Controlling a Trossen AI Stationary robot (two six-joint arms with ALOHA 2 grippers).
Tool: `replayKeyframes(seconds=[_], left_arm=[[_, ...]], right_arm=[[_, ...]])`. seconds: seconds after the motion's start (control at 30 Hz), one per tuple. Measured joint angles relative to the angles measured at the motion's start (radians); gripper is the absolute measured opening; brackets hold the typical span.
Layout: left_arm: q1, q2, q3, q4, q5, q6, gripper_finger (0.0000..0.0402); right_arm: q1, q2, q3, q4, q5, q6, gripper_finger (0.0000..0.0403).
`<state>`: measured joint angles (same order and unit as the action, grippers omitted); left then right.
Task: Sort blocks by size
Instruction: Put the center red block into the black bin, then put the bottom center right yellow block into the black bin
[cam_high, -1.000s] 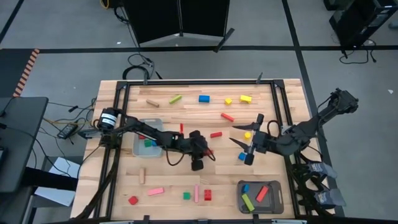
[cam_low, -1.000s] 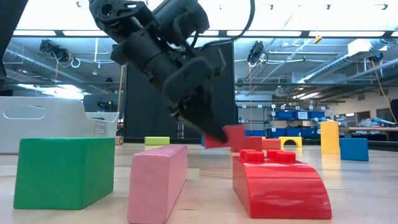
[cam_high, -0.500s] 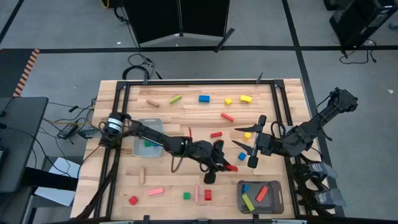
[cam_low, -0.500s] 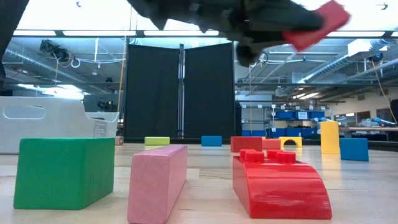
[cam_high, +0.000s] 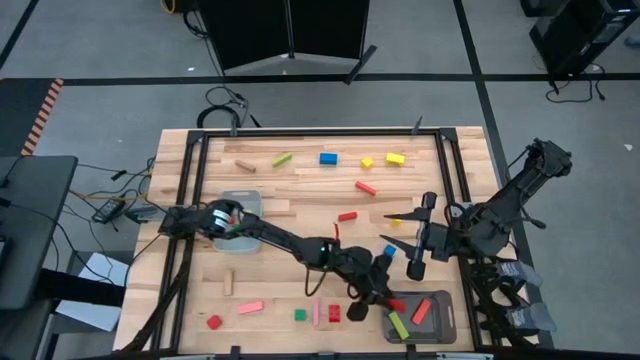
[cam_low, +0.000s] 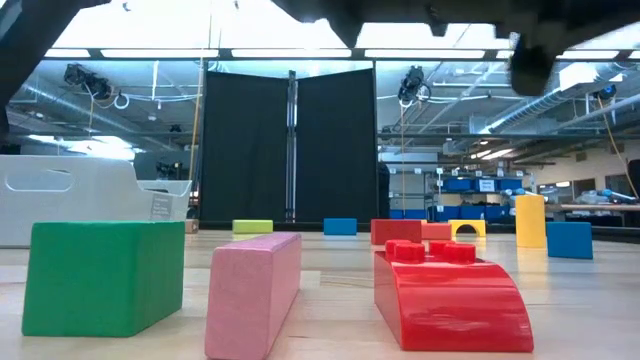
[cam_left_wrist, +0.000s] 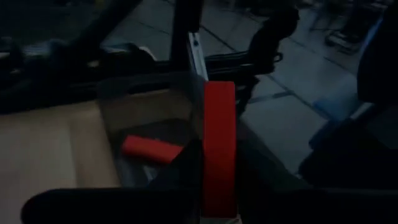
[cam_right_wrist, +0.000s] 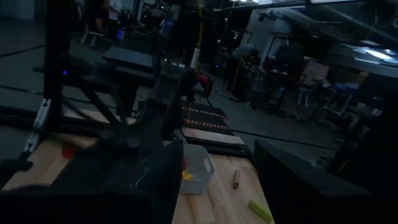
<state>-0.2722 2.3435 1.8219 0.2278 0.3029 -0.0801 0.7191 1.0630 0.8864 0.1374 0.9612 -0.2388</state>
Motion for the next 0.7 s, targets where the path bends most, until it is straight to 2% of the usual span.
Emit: replayKeyframes(seconds=[0.2,0.4,0.53,0.7], left_arm=[[-0.01,0.039,0.052,-0.023,0.034,-0.009,0.0075],[-0.011,0.037,0.051,-0.046,0.033,-0.01,0.0176],[-0.001,0.037,0.051,-0.062,0.038,-0.007,0.0222],[0.014,0.03,0.041,-0.049,0.039,-0.008,0.0222]], right_arm=[[0.007,0.0,0.0,0.0,0.016,-0.001,0.0203],[0.006,0.0,0.0,0.0,0.017,0.0,0.0204],[0.006,0.0,0.0,-0.004,0.017,0.002,0.0203],[0.006,0.0,0.0,-0.01,0.017,0.009,0.0199]])
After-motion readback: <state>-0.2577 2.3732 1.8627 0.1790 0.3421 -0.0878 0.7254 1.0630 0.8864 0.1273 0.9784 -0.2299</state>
